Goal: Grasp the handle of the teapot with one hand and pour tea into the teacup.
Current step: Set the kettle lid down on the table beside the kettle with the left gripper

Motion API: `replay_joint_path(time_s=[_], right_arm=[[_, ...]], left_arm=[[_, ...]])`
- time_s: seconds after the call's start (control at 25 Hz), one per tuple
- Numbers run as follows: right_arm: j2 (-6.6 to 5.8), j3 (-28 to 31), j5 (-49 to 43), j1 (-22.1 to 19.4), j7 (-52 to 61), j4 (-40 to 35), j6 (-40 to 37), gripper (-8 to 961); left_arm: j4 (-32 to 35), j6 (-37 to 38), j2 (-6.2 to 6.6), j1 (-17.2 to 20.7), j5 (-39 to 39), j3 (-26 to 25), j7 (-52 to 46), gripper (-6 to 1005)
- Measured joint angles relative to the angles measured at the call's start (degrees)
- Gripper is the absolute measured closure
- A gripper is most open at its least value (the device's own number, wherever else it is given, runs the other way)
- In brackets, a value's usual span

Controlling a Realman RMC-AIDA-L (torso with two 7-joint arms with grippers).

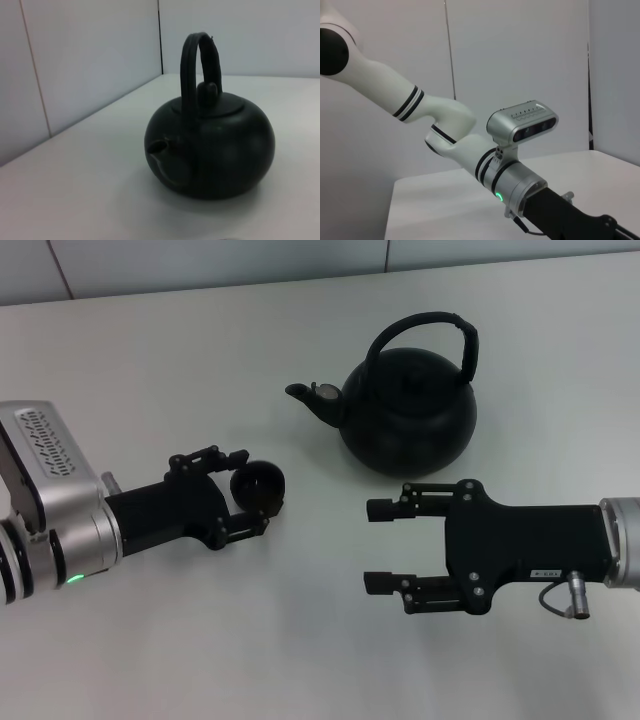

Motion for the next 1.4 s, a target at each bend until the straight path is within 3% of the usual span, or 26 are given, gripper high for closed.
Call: replay_joint_path(time_s=[0.28,1.4], right_arm=[[-0.01,0.3,-0.1,0.0,0.0,0.1,0.0,260],[0.14,2.5,0.7,-0.8,-1.6,0.2,0.5,260]], left_arm=[[1.2,0.0,0.0,0.3,-0.1,0.2,-0.5,151],[2.1,-0.5,0.0,1.3,-0.1,-0.1,0.1,152]])
